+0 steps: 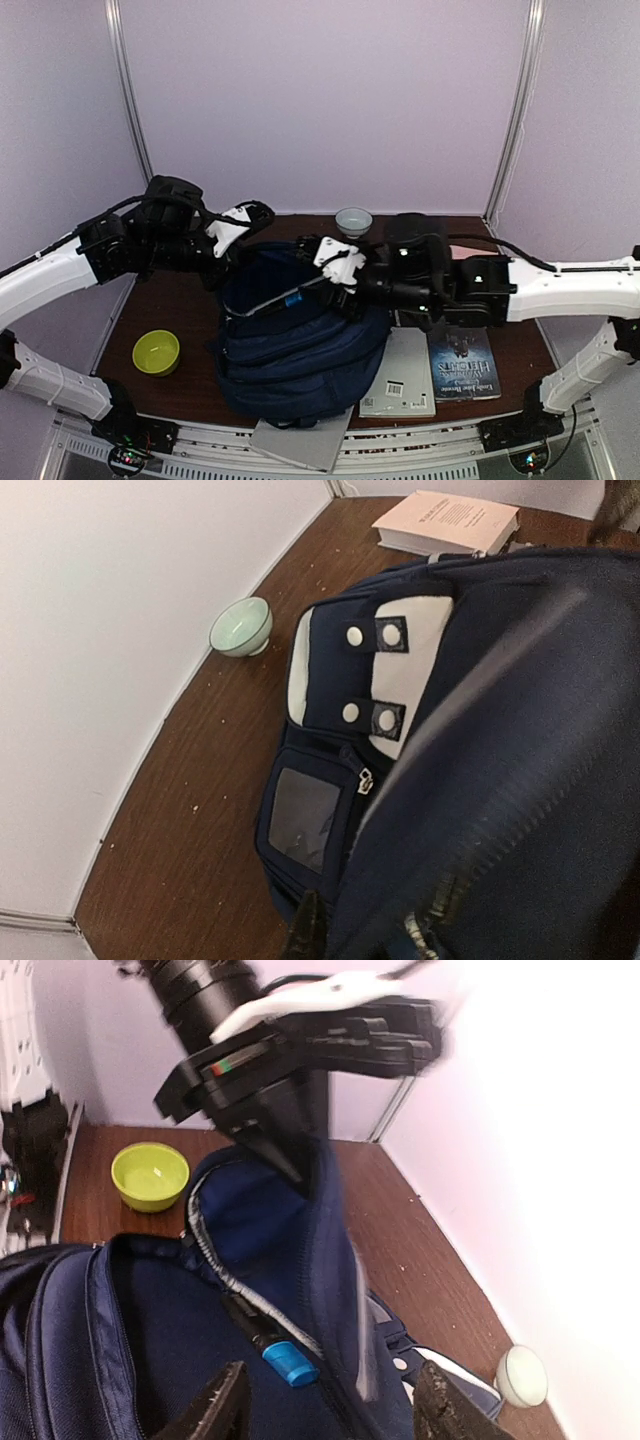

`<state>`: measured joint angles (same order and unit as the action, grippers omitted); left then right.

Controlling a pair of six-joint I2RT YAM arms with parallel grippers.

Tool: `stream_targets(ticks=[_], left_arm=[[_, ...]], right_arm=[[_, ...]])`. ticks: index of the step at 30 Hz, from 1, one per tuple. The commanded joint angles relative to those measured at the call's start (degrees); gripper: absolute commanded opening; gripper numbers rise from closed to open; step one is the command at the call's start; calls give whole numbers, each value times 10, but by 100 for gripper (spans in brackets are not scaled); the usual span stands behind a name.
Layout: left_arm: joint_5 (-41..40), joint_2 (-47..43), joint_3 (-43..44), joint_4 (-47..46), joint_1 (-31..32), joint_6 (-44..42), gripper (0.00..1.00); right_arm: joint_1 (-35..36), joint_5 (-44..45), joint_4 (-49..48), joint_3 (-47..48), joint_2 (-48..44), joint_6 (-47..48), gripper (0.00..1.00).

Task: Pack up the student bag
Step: Place the pen in the upper front pocket of the bag, then pick up the pen from the center of the board.

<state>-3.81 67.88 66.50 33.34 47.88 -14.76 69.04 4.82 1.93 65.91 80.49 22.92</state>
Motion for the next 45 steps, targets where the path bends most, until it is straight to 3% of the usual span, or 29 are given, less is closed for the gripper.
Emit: stream_targets(ticks=[1,9,14,17,27,36,45], left_arm=[[-46,-7,30,-59,-18,11,0],[-49,-14,30,-62,-19,19,0],[-165,-35,22,-82,-31,39,0],[-215,-52,10,-105,-45,50,0],[-129,-44,8,-110,-49,54,0],[-103,-31,14,-98,-49,55,0],[-99,-26,15,-95,-49,51,0]], right_arm=[[-46,-63,-43,-88,-117,-169,57],[-128,-107,-42,-160,-160,-320,55],[-186,47,102,-123,-103,-409,43],[-205,89,189,-91,-42,-442,39],[-210,90,320,-20,134,-465,41],[-225,39,300,33,237,-462,38],[-239,29,283,25,279,-464,28]])
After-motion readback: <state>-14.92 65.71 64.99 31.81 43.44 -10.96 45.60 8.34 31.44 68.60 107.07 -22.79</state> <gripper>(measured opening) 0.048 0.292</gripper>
